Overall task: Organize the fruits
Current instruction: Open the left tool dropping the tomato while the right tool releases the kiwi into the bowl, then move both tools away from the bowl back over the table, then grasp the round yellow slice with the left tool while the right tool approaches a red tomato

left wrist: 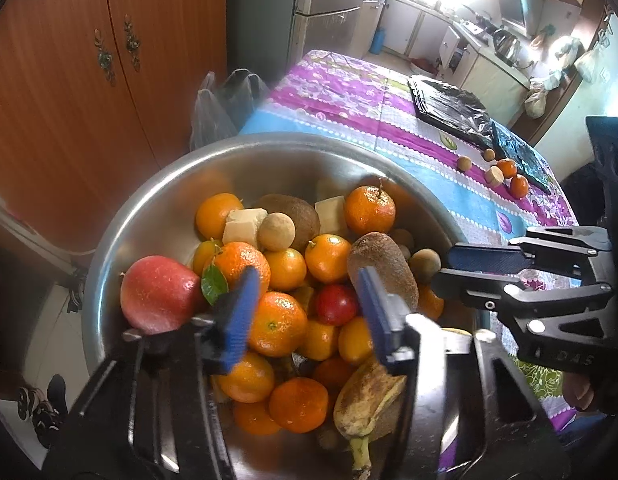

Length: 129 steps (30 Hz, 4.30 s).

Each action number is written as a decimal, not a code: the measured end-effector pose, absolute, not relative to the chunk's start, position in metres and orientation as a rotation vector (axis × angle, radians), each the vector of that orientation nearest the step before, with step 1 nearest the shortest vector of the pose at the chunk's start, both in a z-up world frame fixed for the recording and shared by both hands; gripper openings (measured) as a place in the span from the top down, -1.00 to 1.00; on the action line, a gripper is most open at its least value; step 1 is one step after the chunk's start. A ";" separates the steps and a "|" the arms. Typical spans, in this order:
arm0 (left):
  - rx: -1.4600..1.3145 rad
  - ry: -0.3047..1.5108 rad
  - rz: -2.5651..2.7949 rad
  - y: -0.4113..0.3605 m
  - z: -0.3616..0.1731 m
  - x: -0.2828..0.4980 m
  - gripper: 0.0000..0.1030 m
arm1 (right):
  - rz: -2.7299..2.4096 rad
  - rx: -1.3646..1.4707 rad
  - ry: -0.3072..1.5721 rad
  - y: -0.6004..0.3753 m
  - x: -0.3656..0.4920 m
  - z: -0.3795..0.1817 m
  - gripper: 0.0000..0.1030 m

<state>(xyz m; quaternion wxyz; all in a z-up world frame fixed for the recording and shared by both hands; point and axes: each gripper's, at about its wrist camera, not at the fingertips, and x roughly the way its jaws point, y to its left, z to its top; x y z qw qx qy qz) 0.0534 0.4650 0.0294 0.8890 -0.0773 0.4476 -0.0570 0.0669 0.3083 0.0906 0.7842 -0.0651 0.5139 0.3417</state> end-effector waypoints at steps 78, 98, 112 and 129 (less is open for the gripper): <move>-0.051 0.989 -0.547 0.204 0.070 0.101 -0.52 | 0.136 0.227 0.992 -0.098 0.052 0.059 0.00; 0.013 0.960 -0.466 0.181 0.034 0.190 -0.49 | 0.132 0.090 1.049 -0.087 0.083 0.024 0.16; 0.179 0.955 -0.487 0.138 -0.004 0.238 -0.01 | 0.138 0.131 0.989 -0.095 0.065 0.056 0.09; 0.060 0.956 -0.458 0.180 0.029 0.201 0.33 | 0.370 0.090 0.992 -0.049 0.148 0.055 0.09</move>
